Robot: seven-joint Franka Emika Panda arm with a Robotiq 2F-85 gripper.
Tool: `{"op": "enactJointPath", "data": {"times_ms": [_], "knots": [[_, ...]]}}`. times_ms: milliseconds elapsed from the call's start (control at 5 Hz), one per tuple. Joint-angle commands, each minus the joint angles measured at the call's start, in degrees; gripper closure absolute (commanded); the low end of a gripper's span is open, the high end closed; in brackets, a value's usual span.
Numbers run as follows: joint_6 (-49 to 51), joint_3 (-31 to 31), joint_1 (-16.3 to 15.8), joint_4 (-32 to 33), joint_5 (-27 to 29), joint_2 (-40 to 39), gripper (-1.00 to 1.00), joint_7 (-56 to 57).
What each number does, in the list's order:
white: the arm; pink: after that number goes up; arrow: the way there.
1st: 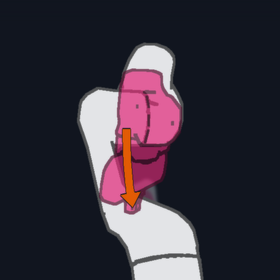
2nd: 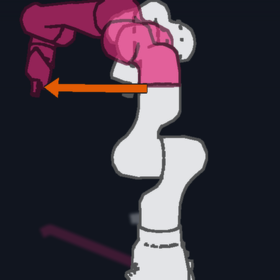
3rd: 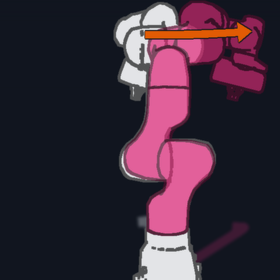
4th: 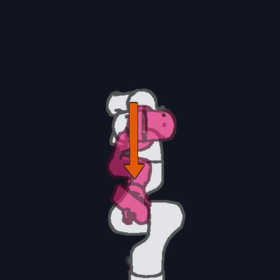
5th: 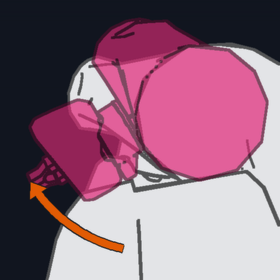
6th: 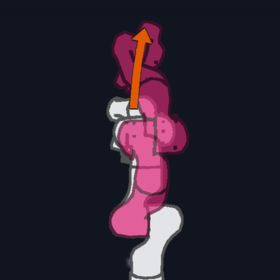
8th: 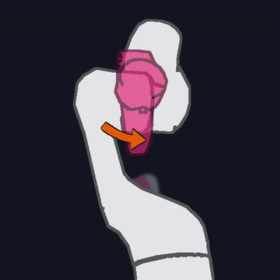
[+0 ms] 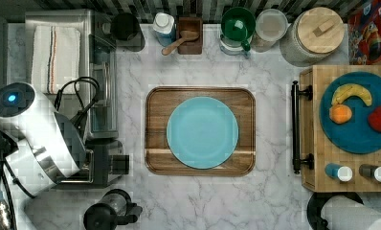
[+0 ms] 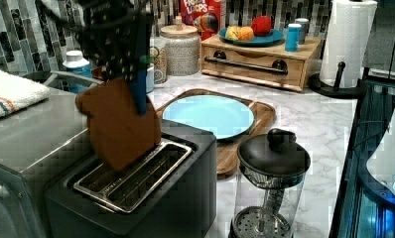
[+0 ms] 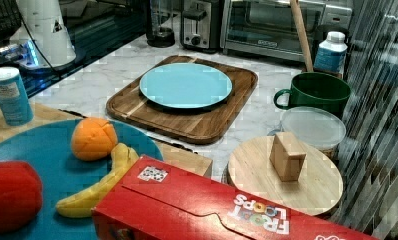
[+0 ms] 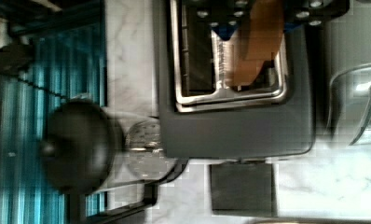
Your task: Pick up the toast.
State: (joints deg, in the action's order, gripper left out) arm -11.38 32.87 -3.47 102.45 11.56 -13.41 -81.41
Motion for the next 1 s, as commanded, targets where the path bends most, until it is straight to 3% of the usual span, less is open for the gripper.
{"op": "enactJointPath", "data": {"times_ms": [200,400,600,800,1000], "knots": [[-2.5,-1.8,5.4,-1.2,3.0,11.3,1.00,12.1],[-4.4,-6.6,10.0,2.3,2.5,12.5,1.00,18.6],[-5.9,-9.8,14.4,4.3,-1.8,11.5,1.00,23.2],[-5.2,-13.0,16.3,4.2,-5.2,10.3,1.00,26.2],[-3.3,-13.4,15.9,3.2,-10.9,9.2,1.00,24.0]]}}
